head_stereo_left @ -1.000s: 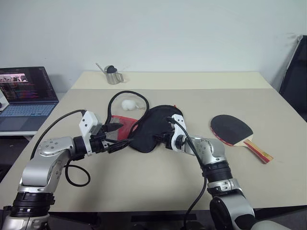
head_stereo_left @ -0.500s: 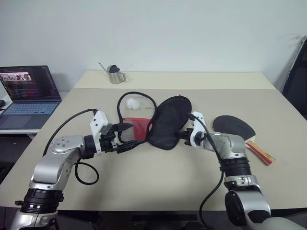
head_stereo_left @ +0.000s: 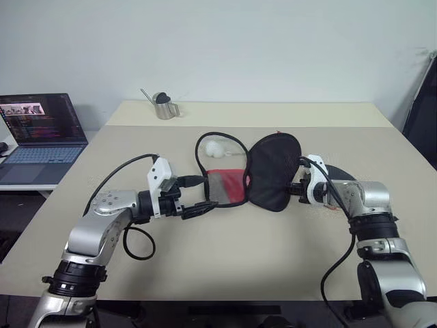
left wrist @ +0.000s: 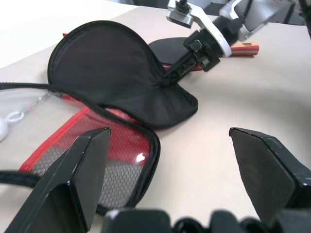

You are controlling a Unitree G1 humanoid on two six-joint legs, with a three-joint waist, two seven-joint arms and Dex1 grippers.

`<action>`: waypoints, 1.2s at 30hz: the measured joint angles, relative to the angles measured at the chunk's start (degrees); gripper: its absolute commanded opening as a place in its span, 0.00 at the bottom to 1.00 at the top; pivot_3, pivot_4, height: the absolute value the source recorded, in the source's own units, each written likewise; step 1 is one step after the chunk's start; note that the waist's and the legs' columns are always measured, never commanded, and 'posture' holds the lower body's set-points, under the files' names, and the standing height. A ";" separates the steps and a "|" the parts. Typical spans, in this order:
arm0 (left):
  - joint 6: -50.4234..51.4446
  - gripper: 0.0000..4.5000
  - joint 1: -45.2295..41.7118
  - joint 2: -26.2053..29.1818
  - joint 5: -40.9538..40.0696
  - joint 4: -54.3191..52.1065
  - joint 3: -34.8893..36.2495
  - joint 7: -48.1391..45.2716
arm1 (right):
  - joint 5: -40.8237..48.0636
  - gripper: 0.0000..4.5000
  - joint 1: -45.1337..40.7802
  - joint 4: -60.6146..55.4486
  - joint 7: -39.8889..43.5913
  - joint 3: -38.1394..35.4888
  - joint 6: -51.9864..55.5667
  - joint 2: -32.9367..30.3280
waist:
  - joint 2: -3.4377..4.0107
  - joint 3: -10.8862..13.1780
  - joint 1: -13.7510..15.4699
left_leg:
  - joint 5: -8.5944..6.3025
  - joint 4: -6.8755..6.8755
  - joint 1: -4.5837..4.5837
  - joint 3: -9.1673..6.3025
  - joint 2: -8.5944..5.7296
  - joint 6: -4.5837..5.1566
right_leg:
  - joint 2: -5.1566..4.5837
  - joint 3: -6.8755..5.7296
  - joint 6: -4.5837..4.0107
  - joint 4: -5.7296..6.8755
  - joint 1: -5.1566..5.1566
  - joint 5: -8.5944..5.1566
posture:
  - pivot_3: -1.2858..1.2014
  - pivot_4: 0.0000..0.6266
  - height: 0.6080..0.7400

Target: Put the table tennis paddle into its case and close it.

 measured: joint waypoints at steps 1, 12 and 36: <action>0.00 0.95 -0.01 -0.02 0.06 0.00 0.00 0.00 | -0.29 0.00 -0.14 0.18 0.53 0.34 -0.07 -0.42 | 0.00 0.00 -0.01 | 0.00 0.00 0.00 0.01 0.00 0.00 | 0.00 0.00 0.00 0.00 0.00 0.00 | 0.52 0.24 1.00; -0.01 0.95 -0.06 -0.80 0.38 0.00 -0.97 -0.04 | -4.45 0.00 -3.85 8.81 6.39 4.67 -5.40 -3.71 | -0.02 0.01 0.07 | 0.00 0.01 -0.01 -0.01 -0.01 0.00 | -0.01 -0.01 0.00 -0.06 0.03 0.00 | 0.52 0.24 1.00; -0.02 0.95 -0.31 -1.32 0.98 -1.35 -2.09 -0.07 | -5.32 0.82 2.79 -2.24 16.08 -1.01 -19.62 -14.67 | 0.08 0.22 1.35 | -0.01 -0.05 -0.17 -0.08 0.00 0.01 | -0.04 -0.09 0.00 -0.38 0.04 0.00 | 0.52 0.24 1.00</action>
